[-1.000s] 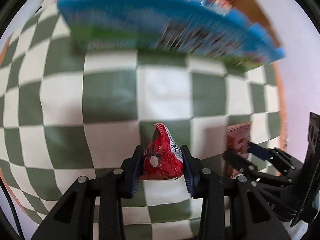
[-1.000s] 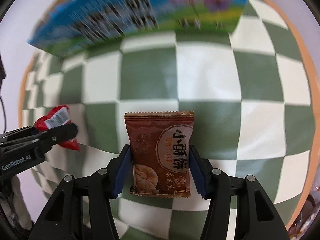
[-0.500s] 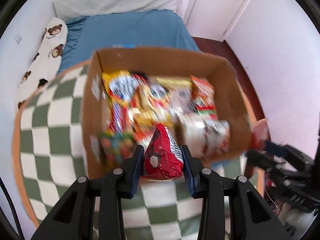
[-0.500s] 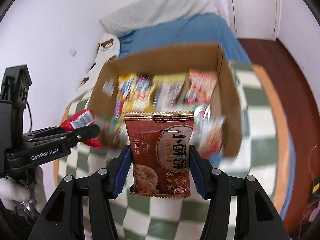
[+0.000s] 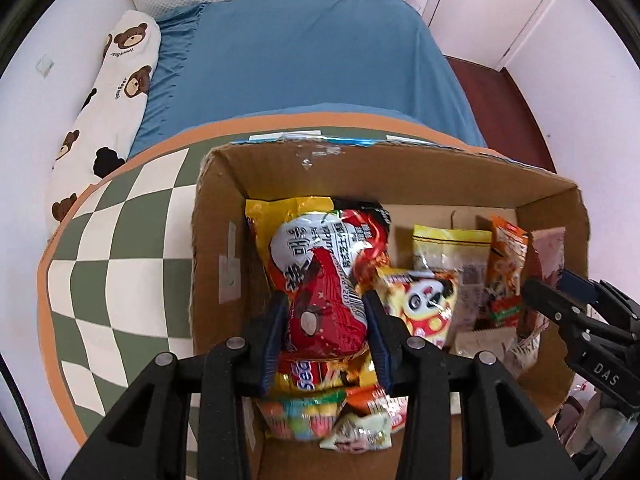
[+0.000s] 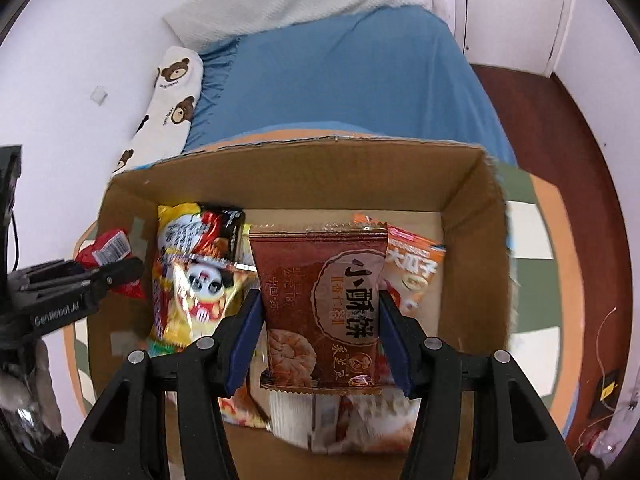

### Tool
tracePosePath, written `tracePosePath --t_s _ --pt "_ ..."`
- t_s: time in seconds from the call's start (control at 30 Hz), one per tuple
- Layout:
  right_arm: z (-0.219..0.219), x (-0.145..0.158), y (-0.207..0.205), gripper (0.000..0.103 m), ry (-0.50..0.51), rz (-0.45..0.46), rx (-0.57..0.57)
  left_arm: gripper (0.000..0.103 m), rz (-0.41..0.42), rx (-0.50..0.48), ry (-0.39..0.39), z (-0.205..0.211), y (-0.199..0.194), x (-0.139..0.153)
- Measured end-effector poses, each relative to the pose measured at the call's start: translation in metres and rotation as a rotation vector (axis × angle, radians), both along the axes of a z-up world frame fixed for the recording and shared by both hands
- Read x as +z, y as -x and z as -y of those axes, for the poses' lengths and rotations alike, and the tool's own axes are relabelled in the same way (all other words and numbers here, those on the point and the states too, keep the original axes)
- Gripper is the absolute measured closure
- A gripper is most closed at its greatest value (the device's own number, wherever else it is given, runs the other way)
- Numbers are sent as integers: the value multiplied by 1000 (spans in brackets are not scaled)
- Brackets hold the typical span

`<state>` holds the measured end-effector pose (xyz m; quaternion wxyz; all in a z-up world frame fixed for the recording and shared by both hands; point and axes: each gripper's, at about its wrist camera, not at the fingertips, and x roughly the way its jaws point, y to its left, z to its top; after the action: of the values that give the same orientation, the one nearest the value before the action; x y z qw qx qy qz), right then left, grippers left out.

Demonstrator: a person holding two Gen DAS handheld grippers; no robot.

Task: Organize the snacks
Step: 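Carry both packets into the box and open both tools to release them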

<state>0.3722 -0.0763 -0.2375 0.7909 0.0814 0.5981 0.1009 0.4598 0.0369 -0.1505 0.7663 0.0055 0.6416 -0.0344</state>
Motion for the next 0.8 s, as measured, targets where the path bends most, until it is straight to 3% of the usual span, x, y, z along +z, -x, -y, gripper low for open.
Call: tracePosePath --t_s 0.2,0.27,0.3,0.33,0.53,0.63,0.8 --pt "-17 -21 -24 40 8 -41 27 64 -34 28 3 -5 -10 -15" --pt "-19 -29 -32 19 18 -59 21 58 -37 50 20 -8 -11 -17" --pt "-20 -31 -34 4 23 -62 23 49 -33 55 26 -9 -11 -17" --pt "-20 -33 -36 3 32 -62 20 39 -26 59 19 -9 -11 -16" --pt "-7 -33 -35 3 66 -55 -7 6 47 48 9 -4 -4 2" --pt "-2 -26 -27 3 84 -41 -19 0 91 36 0 1 4 11" --pt "8 -11 -3 1 147 -5 -39 0 128 20 17 8 20 21"
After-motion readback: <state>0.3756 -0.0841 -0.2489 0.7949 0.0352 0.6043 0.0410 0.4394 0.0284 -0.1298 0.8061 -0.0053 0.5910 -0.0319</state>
